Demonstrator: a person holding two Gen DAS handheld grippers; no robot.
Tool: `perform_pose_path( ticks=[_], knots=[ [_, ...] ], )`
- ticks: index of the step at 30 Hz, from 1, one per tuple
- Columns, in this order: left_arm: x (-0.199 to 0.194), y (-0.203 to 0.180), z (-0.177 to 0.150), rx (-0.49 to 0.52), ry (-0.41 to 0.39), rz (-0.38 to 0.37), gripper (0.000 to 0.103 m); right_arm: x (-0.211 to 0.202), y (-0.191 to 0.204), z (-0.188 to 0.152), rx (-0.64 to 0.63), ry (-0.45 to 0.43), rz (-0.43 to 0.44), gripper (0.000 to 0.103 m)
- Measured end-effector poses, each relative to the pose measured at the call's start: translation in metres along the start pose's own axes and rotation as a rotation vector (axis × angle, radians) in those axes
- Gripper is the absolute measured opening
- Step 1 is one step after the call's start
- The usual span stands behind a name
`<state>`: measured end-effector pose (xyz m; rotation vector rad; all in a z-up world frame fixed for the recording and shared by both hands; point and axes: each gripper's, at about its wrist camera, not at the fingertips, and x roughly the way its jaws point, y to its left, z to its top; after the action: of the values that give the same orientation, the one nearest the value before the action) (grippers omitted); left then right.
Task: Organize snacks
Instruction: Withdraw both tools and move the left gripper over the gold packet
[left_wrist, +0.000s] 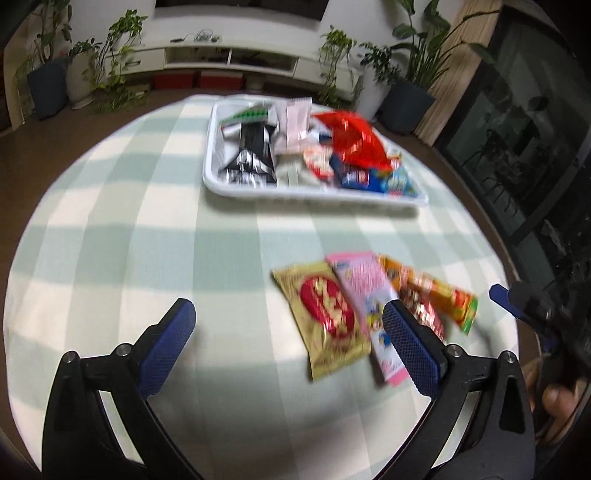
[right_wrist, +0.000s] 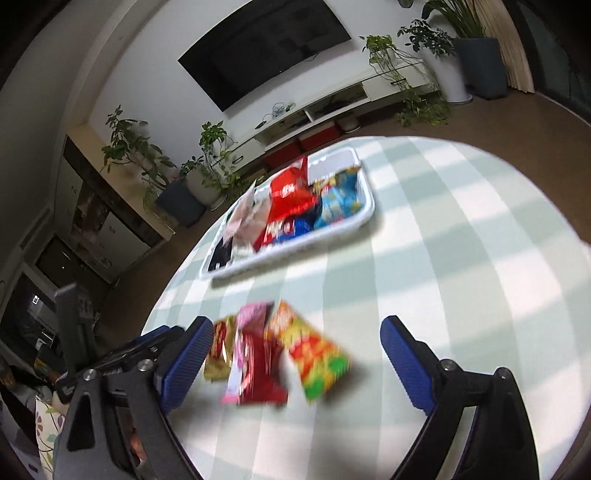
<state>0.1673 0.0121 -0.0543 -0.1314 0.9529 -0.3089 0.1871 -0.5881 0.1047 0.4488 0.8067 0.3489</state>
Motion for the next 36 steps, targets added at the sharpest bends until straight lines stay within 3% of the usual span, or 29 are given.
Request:
perform_pose_path(
  ticks=[2,5,12,16,23,26,32,36],
  knots=[
    [0.006,-0.003,-0.007,-0.006,0.028,0.023,0.103,0.005,0.002,-0.009,-0.036,0.014,-0.039,0.094],
    [0.012,-0.005,-0.010,-0.016,0.045,0.037,0.103,0.005,0.006,-0.009,-0.058,0.005,-0.031,0.093],
    [0.025,-0.010,0.004,0.005,0.055,0.085,0.100,0.003,0.006,-0.010,-0.089,-0.021,-0.064,0.093],
    [0.037,-0.017,0.009,0.036,0.089,0.097,0.087,0.003,0.005,-0.011,-0.091,-0.024,-0.071,0.093],
    [0.049,-0.020,0.014,0.081,0.108,0.140,0.055,0.004,0.006,-0.013,-0.095,-0.018,-0.083,0.091],
    [0.050,-0.020,0.015,0.110,0.113,0.149,0.049,0.003,0.006,-0.014,-0.096,-0.019,-0.088,0.091],
    [0.052,-0.029,0.011,0.206,0.131,0.175,0.047,0.007,0.006,-0.014,-0.107,-0.009,-0.102,0.091],
    [0.050,-0.033,0.010,0.264,0.145,0.152,0.033,0.008,0.009,-0.015,-0.128,-0.001,-0.111,0.089]
  ],
)
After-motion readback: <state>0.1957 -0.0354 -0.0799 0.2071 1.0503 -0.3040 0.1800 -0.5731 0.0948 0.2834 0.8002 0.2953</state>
